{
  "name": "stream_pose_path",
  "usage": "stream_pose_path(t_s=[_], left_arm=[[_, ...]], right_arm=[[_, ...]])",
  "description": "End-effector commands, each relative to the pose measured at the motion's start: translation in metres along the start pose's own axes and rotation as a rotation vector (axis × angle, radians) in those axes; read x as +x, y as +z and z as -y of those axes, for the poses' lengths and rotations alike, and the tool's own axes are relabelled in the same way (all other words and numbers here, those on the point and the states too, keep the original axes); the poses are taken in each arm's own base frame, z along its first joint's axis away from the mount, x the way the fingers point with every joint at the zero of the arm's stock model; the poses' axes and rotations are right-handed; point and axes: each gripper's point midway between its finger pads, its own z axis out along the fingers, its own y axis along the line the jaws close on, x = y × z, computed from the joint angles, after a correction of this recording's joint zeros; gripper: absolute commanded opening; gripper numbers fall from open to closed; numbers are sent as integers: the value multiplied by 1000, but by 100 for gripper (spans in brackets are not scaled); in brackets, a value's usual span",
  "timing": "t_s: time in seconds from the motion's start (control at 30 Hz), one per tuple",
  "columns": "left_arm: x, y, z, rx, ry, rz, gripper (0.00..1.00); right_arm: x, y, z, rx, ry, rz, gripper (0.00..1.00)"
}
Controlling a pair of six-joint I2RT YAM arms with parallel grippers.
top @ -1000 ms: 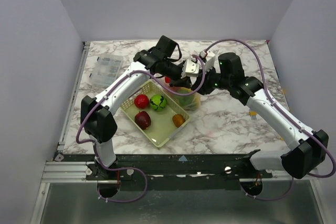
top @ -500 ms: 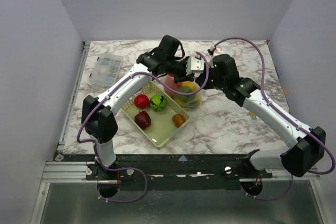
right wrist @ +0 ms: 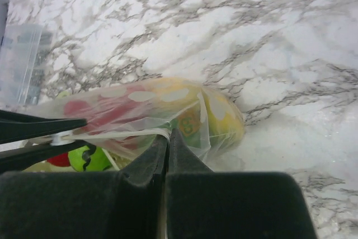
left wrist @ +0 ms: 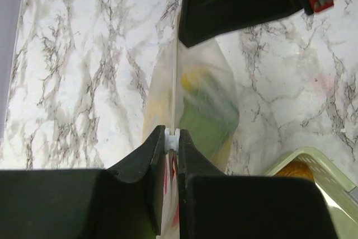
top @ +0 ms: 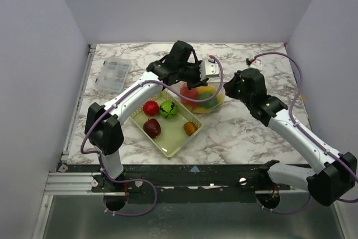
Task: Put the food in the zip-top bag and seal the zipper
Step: Zip the zipper food storage bag at the center of the board.
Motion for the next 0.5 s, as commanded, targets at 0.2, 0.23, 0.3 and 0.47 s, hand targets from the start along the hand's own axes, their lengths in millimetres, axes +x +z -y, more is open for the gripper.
stream_pose_path(t_s=[0.2, 0.23, 0.3, 0.47], left_arm=[[21, -54, -29, -175, -51, -92, 0], [23, -56, -30, -182, -52, -96, 0], [27, -59, -32, -200, -59, -103, 0], [39, -64, -37, -228, -72, -135, 0]], right_arm=[[-28, -15, 101, 292, 34, 86, 0], [-29, -17, 107, 306, 38, 88, 0], [-30, -20, 118, 327, 45, 91, 0], [-26, -24, 142, 375, 54, 84, 0]])
